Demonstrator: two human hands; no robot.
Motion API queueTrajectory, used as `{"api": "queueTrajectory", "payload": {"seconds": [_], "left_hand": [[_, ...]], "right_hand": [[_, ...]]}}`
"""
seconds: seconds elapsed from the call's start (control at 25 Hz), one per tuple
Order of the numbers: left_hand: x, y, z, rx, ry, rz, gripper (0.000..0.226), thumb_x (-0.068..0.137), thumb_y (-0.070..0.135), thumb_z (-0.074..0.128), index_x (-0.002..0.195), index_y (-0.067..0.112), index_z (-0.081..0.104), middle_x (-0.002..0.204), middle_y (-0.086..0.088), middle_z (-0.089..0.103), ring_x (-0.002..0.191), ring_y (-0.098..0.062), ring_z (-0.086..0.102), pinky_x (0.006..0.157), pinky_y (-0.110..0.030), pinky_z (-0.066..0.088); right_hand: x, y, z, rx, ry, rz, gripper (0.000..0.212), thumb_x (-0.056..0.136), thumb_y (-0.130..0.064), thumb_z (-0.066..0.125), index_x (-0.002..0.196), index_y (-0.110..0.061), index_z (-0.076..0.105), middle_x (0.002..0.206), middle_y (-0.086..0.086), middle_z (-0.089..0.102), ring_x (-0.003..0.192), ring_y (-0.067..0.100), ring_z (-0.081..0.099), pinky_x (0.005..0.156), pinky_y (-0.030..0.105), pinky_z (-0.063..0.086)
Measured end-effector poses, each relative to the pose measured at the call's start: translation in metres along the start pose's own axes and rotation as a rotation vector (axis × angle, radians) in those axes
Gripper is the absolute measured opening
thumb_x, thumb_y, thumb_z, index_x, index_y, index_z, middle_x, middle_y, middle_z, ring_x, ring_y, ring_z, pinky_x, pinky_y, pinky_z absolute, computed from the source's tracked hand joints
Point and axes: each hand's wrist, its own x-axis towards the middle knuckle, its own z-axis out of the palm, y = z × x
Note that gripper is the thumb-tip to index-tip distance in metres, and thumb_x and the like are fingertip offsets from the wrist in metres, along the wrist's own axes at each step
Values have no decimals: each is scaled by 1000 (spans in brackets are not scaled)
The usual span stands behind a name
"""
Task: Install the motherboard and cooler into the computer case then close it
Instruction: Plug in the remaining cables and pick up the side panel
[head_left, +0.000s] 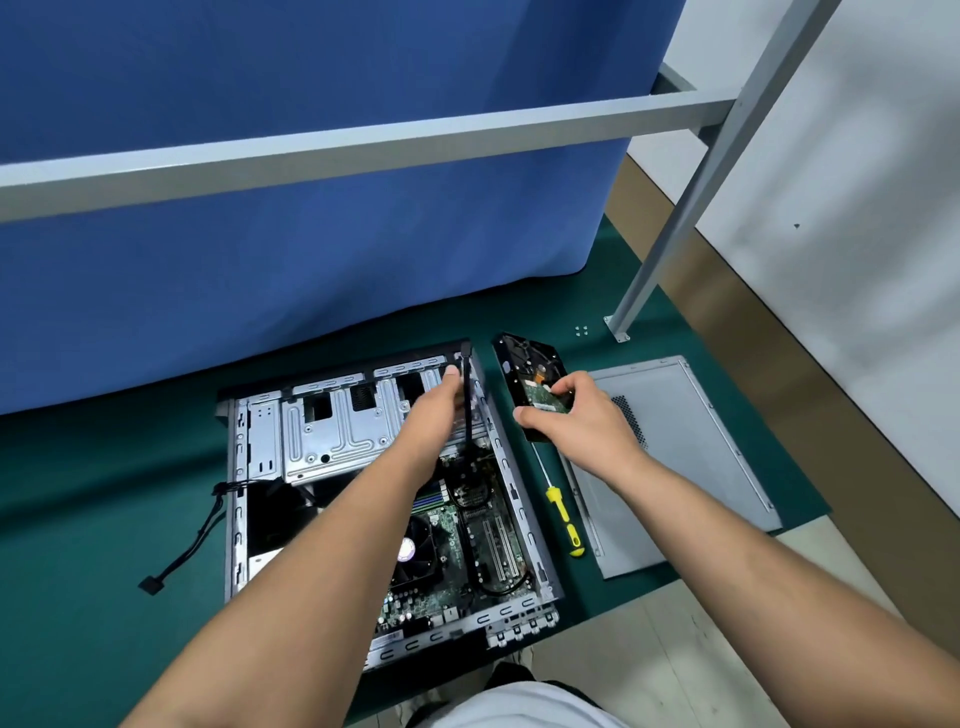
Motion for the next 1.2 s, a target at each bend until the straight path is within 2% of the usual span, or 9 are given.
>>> {"api": "queueTrajectory", "payload": {"seconds": [0.16, 0.28, 0.44, 0.6, 0.72, 0.8, 0.96, 1.08, 1.2], "left_hand": [[-10, -23, -2, -119, -124, -22, 77, 104, 65, 30, 94, 4, 76, 95, -17, 78, 89, -29, 75, 77, -27, 59], [-31, -53, -11, 0, -253, -1, 77, 100, 71, 35, 87, 9, 79, 94, -17, 78, 91, -29, 76, 83, -28, 57], [-46, -81, -8, -130, -270, -156, 76, 99, 74, 28, 116, 14, 71, 102, -13, 76, 92, -28, 73, 91, -43, 55], [-48, -98, -7, -462, -183, -255, 80, 92, 83, 28, 136, 25, 61, 124, -8, 70, 119, -30, 65, 100, -62, 50], [-51, -100, -10, -648, -182, -217, 78, 90, 84, 37, 136, 27, 63, 127, -3, 71, 118, -32, 67, 99, -73, 44], [-54, -100, -14, -690, -211, -185, 63, 93, 76, 46, 122, 27, 75, 126, -3, 73, 118, -32, 68, 104, -71, 43], [-59, -103, -17, -732, -184, -202, 57, 101, 55, 52, 132, 9, 68, 135, -17, 66, 129, -36, 61, 116, -56, 39], [-62, -105, -16, -736, -164, -211, 56, 103, 52, 49, 135, 7, 63, 133, -19, 66, 125, -35, 64, 110, -50, 48], [-63, -107, -16, -730, -162, -226, 56, 103, 53, 48, 136, 10, 63, 132, -18, 67, 124, -35, 64, 105, -51, 52]], "right_hand": [[8, 8, 1, 0, 14, 30, 67, 66, -73, 69, 116, -35, 46, 122, 1, 59, 105, 23, 60, 94, 41, 50], [8, 2, 5, -40, -21, -9, 68, 62, -76, 68, 114, -38, 46, 120, 0, 59, 103, 22, 60, 92, 40, 51], [-6, -11, 28, -237, -68, -128, 64, 61, -79, 64, 108, -41, 44, 118, -5, 56, 101, 20, 60, 82, 37, 49], [-34, -14, 64, -443, -68, -189, 67, 63, -83, 57, 112, -40, 42, 123, -1, 51, 101, 26, 62, 74, 36, 45], [-53, -9, 87, -561, -40, -201, 72, 70, -81, 55, 121, -32, 43, 133, 8, 48, 107, 32, 60, 77, 39, 48], [-62, -6, 98, -622, -21, -204, 76, 74, -81, 56, 126, -28, 42, 141, 13, 44, 114, 34, 57, 77, 39, 50], [-74, -2, 108, -650, -15, -226, 82, 77, -82, 56, 131, -23, 39, 145, 17, 41, 123, 36, 51, 91, 44, 49], [-82, 5, 108, -701, -29, -283, 82, 81, -82, 52, 135, -21, 41, 148, 19, 40, 133, 36, 41, 107, 46, 39], [-87, 14, 106, -715, -75, -362, 81, 85, -74, 57, 143, -21, 39, 162, 21, 23, 142, 37, 30, 115, 47, 32]]}}
